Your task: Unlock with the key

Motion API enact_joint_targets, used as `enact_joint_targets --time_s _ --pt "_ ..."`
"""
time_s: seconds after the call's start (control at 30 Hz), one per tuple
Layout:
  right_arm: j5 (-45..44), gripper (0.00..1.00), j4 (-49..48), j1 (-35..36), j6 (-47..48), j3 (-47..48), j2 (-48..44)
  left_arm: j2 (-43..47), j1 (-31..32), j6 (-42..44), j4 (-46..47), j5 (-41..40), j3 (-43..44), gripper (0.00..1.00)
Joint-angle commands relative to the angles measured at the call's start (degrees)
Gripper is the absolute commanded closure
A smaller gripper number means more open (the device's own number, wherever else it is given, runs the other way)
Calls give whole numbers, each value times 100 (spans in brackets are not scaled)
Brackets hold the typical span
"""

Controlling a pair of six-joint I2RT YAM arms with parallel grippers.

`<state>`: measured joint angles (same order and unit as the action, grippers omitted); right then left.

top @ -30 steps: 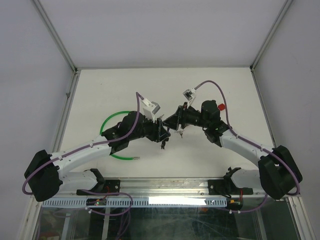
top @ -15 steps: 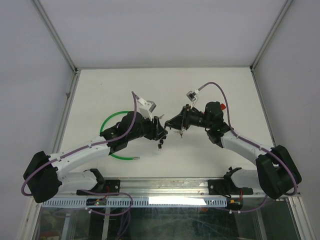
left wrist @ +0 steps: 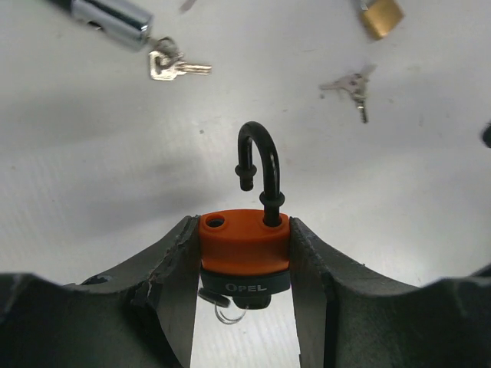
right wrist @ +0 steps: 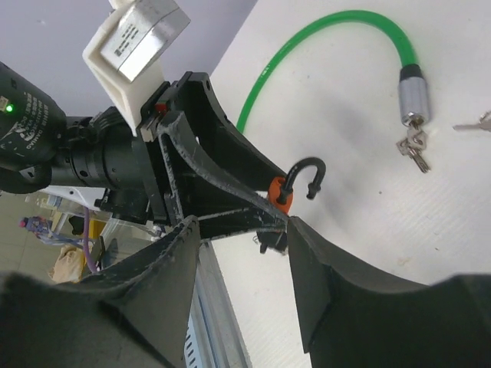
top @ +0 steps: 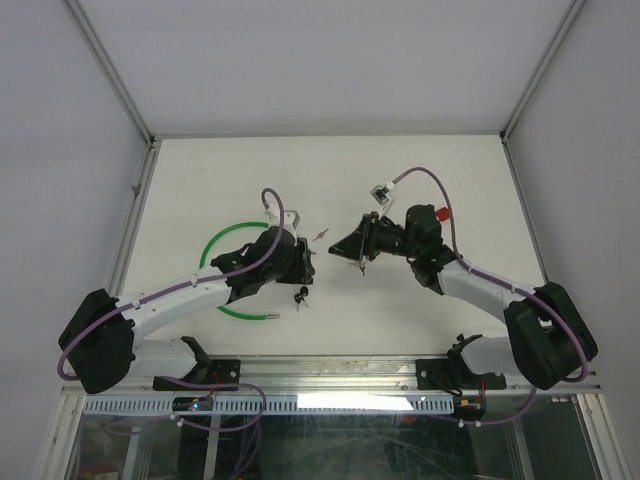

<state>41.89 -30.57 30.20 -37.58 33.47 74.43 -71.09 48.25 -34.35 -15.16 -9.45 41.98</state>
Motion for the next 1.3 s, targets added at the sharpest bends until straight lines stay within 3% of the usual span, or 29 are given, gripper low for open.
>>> enact_joint_targets --time_s 0.0,0.4,0.8,1.1,1.27 --pt "-433 48 61 0 131 -25 55 -214 -329 -468 -259 -253 283 90" --pt "-1274 48 992 -2 620 -100 -188 -811 -674 -357 -76 933 679 91" --pt "-1652 48 1384 0 829 -118 -303 -1801 -1640 -780 -933 1473 791 92" --pt "-1893 48 1695 9 946 -64 -393 -2156 -1803 -889 -1879 420 1041 89" --pt "-2183 47 1962 35 1079 15 -441 -2356 -1803 -959 -2312 -338 1221 82"
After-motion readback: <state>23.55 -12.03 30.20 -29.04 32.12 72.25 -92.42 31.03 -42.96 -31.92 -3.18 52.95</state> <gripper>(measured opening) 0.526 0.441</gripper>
